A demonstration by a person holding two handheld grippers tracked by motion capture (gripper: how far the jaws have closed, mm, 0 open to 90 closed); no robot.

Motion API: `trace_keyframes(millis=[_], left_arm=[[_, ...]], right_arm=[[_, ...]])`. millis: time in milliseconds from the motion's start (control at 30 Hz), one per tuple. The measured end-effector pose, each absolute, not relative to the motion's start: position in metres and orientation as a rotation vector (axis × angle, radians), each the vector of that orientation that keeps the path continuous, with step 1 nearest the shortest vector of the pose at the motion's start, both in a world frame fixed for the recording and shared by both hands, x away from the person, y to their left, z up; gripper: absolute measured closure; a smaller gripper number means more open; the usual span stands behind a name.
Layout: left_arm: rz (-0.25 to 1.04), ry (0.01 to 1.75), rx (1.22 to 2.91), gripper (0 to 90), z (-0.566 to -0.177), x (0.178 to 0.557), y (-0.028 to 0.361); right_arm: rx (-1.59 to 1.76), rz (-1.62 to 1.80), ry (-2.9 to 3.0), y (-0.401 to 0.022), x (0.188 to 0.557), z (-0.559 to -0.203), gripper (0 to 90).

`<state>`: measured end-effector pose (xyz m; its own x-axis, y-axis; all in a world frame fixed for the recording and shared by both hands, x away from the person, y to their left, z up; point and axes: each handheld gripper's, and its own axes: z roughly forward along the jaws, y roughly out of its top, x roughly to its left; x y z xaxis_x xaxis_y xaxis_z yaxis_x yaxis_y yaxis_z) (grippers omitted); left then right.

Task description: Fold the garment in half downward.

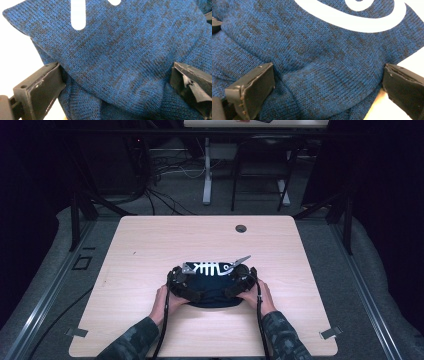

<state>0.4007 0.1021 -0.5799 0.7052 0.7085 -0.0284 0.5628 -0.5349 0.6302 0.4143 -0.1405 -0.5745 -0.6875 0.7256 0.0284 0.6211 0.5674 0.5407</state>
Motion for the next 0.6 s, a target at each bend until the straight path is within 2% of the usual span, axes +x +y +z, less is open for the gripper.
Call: trace_keyframes(millis=[333,600], left_arm=[[0.291,0.925,2.293,0.0,-0.577,0.409,0.105],[0.342,0.877,2.222,0.0,-0.551,0.398,0.118]], right_arm=[[1.142,0.782,2.588,-0.139,0.418,-0.573,0.0],[1.081,0.864,2.513,-0.146,0.402,-0.547,0.0]])
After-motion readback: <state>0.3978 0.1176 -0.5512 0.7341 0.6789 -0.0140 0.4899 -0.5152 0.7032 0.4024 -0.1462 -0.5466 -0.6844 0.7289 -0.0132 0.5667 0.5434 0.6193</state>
